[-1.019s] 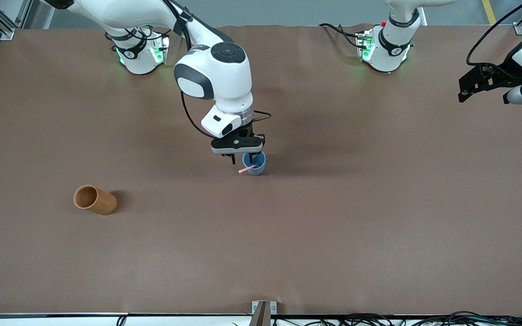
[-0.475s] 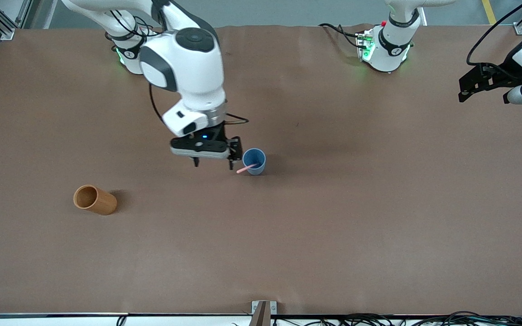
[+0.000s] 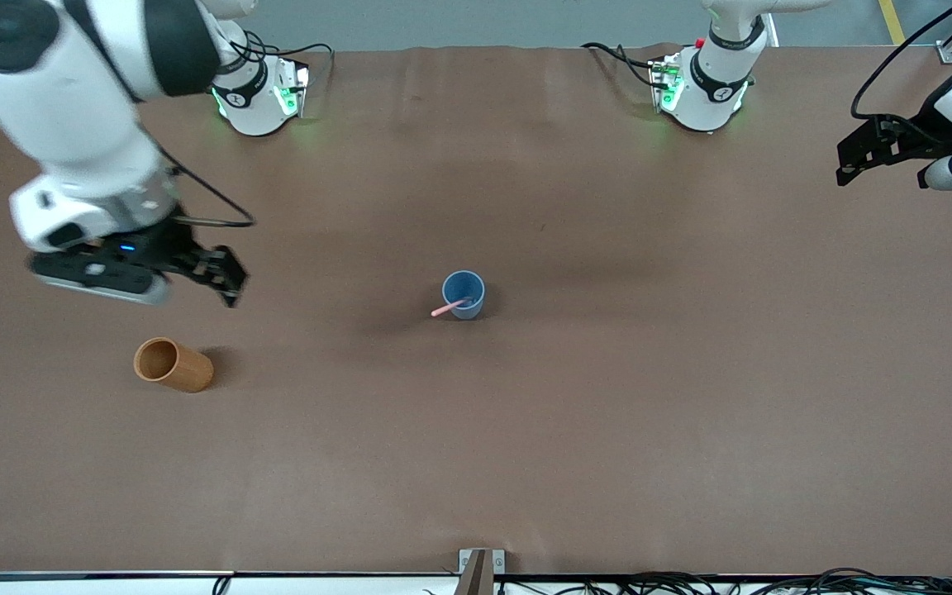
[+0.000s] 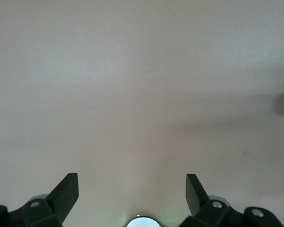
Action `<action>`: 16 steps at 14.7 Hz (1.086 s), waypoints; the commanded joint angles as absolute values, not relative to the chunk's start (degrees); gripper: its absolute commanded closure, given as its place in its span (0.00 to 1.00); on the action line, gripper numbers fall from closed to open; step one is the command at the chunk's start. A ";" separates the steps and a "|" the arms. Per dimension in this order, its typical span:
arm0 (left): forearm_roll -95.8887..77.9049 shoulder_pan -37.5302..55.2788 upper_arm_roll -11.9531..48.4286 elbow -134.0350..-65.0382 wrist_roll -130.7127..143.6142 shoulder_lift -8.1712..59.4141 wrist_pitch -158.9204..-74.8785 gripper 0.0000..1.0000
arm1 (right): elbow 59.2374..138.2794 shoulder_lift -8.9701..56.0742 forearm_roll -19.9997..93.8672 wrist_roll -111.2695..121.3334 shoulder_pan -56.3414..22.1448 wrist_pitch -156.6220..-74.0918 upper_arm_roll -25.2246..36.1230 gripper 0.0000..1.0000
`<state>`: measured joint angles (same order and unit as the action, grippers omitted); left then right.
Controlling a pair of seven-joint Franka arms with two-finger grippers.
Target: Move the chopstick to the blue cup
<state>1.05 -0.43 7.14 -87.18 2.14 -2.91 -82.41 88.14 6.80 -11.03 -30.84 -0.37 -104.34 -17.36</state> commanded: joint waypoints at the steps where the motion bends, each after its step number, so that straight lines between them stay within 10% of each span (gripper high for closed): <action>1: 0.26 -0.79 7.12 -87.54 1.23 -3.87 -81.74 0.00 | 90.44 1.86 -4.60 -25.86 -0.44 -100.92 -11.37 0.00; 16: 1.14 -0.35 7.03 -86.49 1.58 -3.08 -81.74 0.00 | 79.01 -2.46 -1.07 1.32 0.35 -76.81 5.01 0.00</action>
<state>1.05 -0.45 7.10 -87.13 2.14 -2.91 -82.40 79.66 -2.86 -3.23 -0.30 -0.20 -77.59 4.53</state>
